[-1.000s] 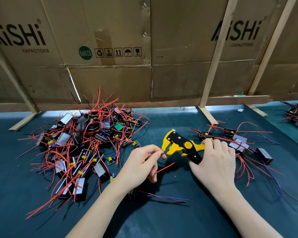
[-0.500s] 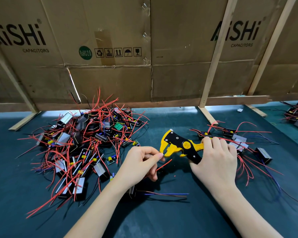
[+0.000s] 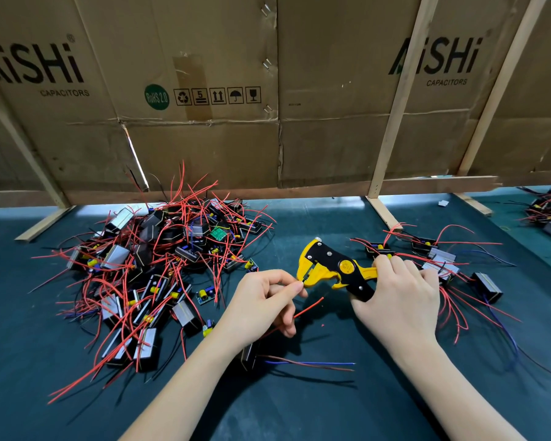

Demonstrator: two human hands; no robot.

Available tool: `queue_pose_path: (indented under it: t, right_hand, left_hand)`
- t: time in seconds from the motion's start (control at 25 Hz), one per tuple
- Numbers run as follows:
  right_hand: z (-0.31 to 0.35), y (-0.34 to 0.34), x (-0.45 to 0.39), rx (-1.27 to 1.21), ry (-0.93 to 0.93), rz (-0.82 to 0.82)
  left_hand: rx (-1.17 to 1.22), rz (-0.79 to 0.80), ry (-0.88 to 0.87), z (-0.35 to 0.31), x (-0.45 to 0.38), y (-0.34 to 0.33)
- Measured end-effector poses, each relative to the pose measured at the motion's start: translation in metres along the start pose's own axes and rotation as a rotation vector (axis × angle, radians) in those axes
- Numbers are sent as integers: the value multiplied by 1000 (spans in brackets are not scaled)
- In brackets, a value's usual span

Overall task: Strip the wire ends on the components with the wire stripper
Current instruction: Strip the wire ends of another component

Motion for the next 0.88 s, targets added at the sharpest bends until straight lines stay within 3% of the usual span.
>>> queue_pose_path:
  t: [0.88]
  right_hand:
    - [1,-4,0,-14,17,30]
  left_hand:
    - [4,-15,27,2,1,2]
Point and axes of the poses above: each hand's wrist, its own x-axis away from the middle knuckle, its own y-axis out of the back of the hand, z = x × y, the point moved 10 cm from there along -x, towards the middle knuckle, and after that the axes turned 2 degrees about z, right-handed, at the moved point
